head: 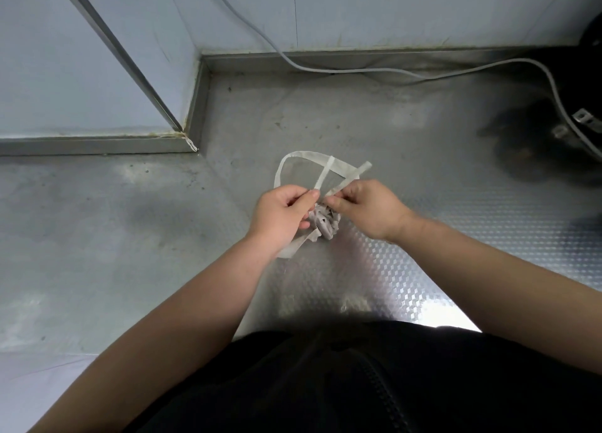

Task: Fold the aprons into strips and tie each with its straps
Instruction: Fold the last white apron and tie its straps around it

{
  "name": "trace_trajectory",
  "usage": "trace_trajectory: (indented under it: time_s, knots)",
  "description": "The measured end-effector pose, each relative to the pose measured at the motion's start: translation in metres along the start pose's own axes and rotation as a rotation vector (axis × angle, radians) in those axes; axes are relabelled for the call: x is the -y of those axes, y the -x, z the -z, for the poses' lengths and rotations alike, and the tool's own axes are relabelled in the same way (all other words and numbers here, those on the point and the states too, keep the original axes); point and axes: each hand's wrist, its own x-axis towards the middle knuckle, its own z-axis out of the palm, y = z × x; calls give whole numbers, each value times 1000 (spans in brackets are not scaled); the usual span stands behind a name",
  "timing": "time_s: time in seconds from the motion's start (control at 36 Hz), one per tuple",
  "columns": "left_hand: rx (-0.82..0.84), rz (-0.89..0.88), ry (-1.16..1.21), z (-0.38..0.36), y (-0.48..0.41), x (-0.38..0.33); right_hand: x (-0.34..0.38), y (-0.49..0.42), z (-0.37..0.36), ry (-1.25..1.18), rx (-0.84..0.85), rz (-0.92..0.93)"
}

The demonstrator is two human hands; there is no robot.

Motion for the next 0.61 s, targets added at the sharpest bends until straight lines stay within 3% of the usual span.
trace_trajectory:
  time_s: [0.14, 0.22, 0.33, 0.44, 0.53, 0.61]
  knots:
    - [74, 15, -31, -3, 0, -3, -7, 8, -11, 259, -152, 264]
    - [176, -17, -136, -3, 1, -5, -2, 8, -10, 369, -181, 255]
    - [233, -63, -284, 1, 0, -7, 2, 4, -3, 540, -97, 271]
    - [250, -124, -372, 3, -1, -6, 0, 0, 1, 432, 27, 238]
    - [185, -199, -400, 3, -1, -5, -2, -1, -1, 275, -50, 183]
    - [79, -245, -365, 2, 0, -4, -1, -5, -3, 3, -80, 17]
